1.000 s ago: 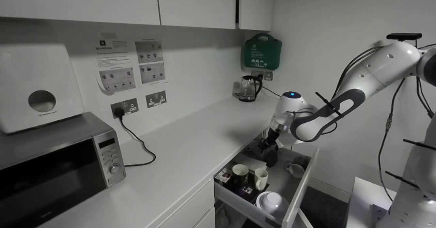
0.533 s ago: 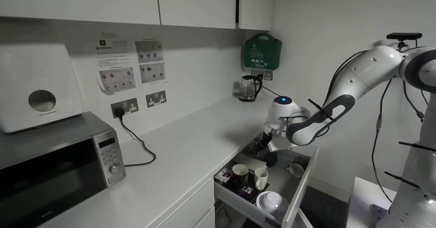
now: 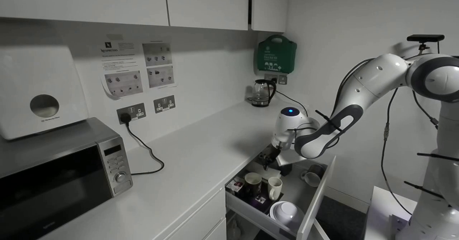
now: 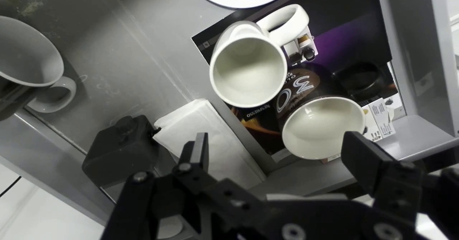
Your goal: Remove the white and mug and the black mugs from the drawer, push the drawer closed, close the open bottom cabinet
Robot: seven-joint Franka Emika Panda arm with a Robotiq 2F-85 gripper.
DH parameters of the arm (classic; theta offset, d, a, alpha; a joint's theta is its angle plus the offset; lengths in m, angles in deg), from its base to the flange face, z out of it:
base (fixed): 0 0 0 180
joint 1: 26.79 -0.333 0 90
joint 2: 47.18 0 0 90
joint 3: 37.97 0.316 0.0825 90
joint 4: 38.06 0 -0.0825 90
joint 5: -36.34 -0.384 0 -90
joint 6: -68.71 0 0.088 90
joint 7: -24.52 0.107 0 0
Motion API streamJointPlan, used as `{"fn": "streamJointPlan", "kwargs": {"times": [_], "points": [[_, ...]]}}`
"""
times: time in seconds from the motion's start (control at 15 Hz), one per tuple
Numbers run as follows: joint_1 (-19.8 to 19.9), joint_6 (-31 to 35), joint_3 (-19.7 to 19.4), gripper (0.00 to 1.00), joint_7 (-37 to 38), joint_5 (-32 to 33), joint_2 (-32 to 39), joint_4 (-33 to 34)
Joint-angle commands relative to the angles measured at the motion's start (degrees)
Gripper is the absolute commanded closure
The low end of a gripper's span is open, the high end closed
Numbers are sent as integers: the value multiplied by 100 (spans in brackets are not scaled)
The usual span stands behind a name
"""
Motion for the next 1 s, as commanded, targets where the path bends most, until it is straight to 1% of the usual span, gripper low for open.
{"fn": "streamJointPlan", "kwargs": {"times": [0.0,0.2,0.47,0.6,0.67,0.73,0.8,0.87,0.93], "points": [[-170,-100,-220,0,-32,-91,199,268],[-142,-66,-338,0,-100,-205,315,290],[-30,55,-442,0,-328,-622,314,73],[49,125,-436,0,-582,-936,222,-120],[130,160,-381,0,-850,-1192,147,-235],[249,177,-266,0,-1279,-1571,49,-323],[-65,16,-514,0,-778,-1193,335,-20],[-17,12,-491,0,-1027,-1407,311,-61],[14,13,-479,0,-1121,-1478,298,-79]]}}
